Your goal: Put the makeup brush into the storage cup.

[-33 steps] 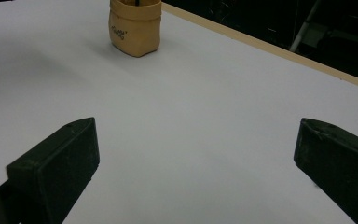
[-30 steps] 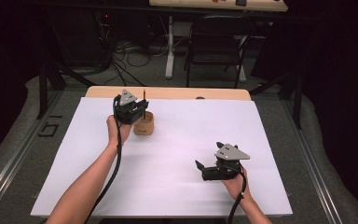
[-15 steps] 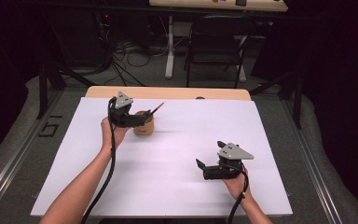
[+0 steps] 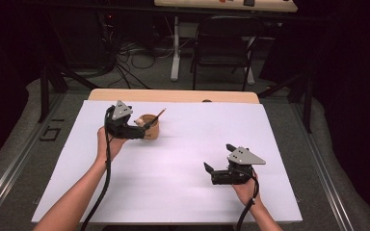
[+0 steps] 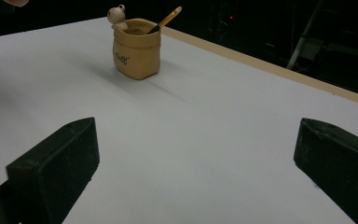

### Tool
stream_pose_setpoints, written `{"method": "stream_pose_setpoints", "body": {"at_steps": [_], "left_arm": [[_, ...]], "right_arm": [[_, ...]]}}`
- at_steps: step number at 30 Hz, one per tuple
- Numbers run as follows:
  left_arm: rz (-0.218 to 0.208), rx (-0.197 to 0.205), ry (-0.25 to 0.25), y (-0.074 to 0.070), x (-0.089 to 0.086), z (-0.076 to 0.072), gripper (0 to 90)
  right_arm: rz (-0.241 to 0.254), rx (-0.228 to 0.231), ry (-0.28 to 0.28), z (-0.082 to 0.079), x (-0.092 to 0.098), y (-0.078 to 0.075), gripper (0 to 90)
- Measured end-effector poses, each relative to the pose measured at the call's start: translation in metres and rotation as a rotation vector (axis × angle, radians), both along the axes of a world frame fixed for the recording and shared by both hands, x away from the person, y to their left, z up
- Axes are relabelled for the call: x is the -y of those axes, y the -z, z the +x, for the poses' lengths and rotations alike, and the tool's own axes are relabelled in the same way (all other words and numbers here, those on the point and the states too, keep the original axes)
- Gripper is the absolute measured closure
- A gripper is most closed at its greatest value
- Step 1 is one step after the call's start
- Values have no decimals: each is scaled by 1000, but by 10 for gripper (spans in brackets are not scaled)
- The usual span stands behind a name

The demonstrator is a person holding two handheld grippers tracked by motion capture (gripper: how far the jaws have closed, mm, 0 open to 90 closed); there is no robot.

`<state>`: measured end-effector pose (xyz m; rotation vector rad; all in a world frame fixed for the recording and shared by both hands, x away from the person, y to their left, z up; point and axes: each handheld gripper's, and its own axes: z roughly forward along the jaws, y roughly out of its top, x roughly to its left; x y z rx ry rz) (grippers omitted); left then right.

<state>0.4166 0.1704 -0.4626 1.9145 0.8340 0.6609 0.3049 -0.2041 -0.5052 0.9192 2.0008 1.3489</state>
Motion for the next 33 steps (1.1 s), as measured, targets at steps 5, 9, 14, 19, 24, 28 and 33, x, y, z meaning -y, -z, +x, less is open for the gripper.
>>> {"method": "stream_pose_setpoints", "body": {"at_steps": [5,9,14,19,24,28,33], "left_arm": [[-8,3,13,0,-5,-12,37],[-20,-1,25,1,-12,-23,13],[-37,2,43,2,-20,-38,3],[-41,8,66,2,-26,-53,2],[-46,22,73,4,-31,-67,1],[-52,31,81,8,-35,-78,0],[-64,41,82,15,-40,-90,0]], "right_arm": [[9,19,-11,-1,0,-2,0],[3,27,-12,-3,0,-4,0],[14,35,-14,-4,-1,-4,0],[9,43,-9,-5,-1,-6,0],[17,49,-11,-6,0,-6,0],[21,52,-12,-8,1,-7,0],[33,64,-16,-10,2,-7,0]]}}
